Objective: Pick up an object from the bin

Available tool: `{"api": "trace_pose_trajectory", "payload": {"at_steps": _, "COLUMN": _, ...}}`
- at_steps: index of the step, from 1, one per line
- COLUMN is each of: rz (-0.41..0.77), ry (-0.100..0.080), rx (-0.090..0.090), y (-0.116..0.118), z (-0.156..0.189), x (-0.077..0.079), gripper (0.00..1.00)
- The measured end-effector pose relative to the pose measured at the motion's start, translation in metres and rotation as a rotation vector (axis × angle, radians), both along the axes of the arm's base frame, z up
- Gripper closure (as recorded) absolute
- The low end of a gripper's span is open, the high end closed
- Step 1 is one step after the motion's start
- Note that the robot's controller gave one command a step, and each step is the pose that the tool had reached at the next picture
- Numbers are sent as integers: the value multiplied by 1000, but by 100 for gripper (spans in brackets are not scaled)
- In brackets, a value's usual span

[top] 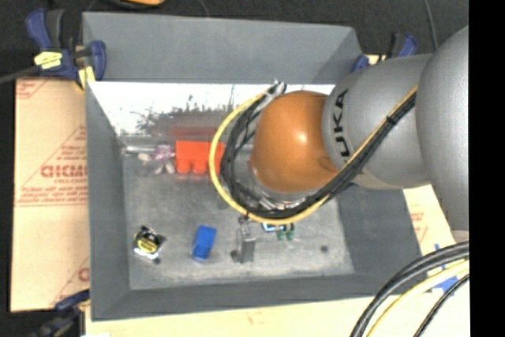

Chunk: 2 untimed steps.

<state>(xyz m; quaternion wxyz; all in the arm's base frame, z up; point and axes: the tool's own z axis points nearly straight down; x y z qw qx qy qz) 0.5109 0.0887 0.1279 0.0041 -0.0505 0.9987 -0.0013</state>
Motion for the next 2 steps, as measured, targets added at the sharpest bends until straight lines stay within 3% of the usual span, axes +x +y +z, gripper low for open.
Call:
{"api": "trace_pose_trajectory", "payload": {"at_steps": 1, "rz": 22, "ry": 8, "rx": 5, "y": 49, "z": -61, "x": 15, "gripper": 0}}
{"api": "trace_pose_trajectory", "payload": {"at_steps": 2, "rz": 16, "ry": 5, "rx": 5, "y": 47, "z": -58, "x": 16, "gripper": 100}}
